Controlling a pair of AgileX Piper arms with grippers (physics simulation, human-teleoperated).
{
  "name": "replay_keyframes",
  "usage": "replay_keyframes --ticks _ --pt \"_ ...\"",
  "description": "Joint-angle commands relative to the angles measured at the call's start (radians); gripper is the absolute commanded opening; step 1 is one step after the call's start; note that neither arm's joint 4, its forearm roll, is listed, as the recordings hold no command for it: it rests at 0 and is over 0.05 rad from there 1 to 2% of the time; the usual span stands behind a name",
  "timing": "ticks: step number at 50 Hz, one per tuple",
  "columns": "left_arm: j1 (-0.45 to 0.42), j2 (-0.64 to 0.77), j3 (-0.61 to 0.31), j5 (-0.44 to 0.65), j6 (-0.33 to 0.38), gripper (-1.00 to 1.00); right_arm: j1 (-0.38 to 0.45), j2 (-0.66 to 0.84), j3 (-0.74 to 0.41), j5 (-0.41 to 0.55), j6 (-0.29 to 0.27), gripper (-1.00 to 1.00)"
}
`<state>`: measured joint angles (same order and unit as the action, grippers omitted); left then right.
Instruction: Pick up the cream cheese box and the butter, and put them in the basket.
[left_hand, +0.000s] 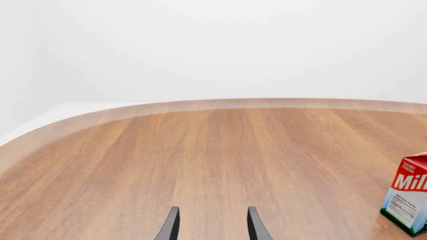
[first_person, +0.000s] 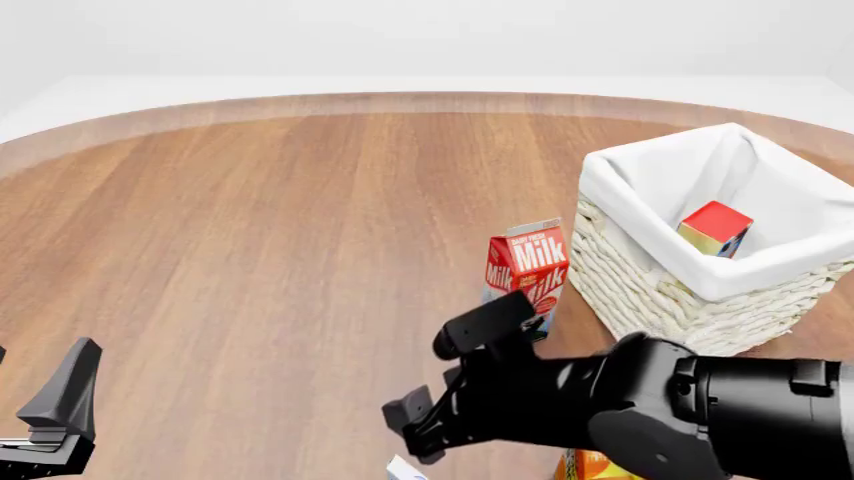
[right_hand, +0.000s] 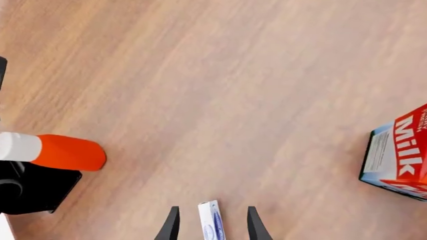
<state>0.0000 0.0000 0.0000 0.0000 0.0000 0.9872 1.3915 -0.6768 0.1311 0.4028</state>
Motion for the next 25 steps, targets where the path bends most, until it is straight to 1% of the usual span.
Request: replay_keyframes --ticks 1,21,25 --pt "0.000 0.000 0.000 0.000 0.000 1.00 0.010 0.026 0.017 -0.029 0.019 1.00" --pt "0.000 0.000 0.000 0.000 0.000 1.00 0.014 0.039 0.026 -0.029 0.025 1.00" --pt "0.000 0.000 0.000 0.000 0.000 1.00 0.022 0.054 0.031 -0.043 0.036 1.00"
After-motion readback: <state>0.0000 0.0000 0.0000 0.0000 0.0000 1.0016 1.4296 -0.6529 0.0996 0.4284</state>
